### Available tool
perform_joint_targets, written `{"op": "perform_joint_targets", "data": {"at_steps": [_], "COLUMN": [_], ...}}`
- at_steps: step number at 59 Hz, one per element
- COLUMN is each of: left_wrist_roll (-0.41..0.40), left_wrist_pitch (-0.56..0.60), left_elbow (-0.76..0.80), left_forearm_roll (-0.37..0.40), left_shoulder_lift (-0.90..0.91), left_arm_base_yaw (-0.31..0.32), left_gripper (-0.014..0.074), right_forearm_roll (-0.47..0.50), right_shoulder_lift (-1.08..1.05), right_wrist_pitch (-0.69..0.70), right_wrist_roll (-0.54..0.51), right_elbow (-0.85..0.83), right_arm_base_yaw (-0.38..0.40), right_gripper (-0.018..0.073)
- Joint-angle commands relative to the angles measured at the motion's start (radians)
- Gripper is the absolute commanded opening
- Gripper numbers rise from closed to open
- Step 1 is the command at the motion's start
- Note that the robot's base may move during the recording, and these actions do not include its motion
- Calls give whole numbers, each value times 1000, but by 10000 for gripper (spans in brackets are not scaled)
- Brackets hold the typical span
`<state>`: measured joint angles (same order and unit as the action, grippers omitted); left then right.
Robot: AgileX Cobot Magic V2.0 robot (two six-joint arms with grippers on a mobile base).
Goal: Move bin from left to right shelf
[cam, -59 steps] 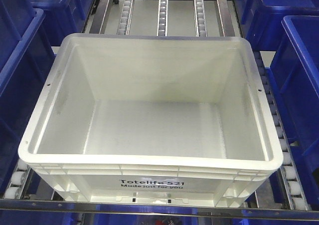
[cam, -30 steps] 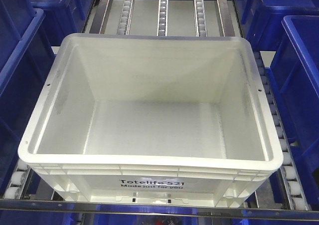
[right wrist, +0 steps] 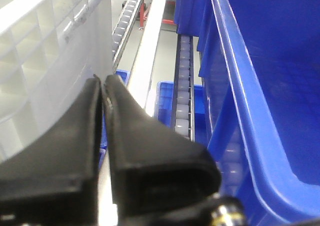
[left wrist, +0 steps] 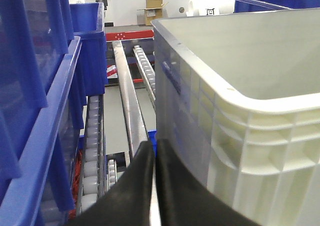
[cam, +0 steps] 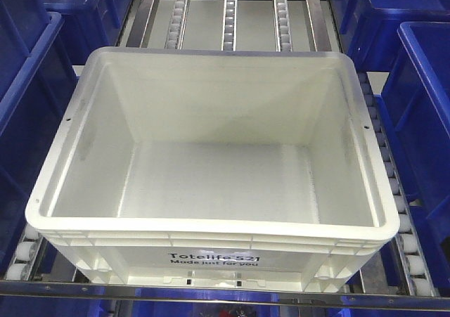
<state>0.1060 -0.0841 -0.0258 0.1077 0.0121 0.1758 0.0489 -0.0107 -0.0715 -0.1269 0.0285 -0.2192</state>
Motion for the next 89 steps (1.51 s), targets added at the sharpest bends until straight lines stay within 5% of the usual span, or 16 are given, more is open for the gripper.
{"op": "perform_joint_targets", "data": {"at_steps": [1, 16, 34, 47, 63, 73, 89], "left_wrist_roll": [-8, -8, -118, -106, -106, -91, 107], "left_wrist_pitch": [75, 169, 326, 84, -151, -204, -265], "left_elbow": [-20, -20, 44, 234, 479, 626, 712], "left_forearm_roll": [3, 4, 20, -108, -97, 39, 328], "left_shoulder_lift": [15, 15, 15, -32, -287, -445, -595], "left_arm_base_yaw": [4, 4, 4, 4, 4, 4, 4], "left_gripper": [-6, -6, -6, -6, -6, -6, -6], "right_forearm_roll": [1, 15, 47, 47, 54, 136, 453], "right_shoulder_lift": [-10, -10, -10, 58, 366, 574, 762], "right_wrist_pitch": [86, 174, 214, -74, -446, -563, -539], "right_wrist_roll": [-3, 12, 51, 51, 34, 9, -194], "right_elbow": [19, 18, -45, -272, -601, -783, -856], "right_arm_base_yaw": [0, 0, 0, 0, 0, 0, 0], "right_gripper": [-8, -8, -8, -8, -8, -8, -8]}}
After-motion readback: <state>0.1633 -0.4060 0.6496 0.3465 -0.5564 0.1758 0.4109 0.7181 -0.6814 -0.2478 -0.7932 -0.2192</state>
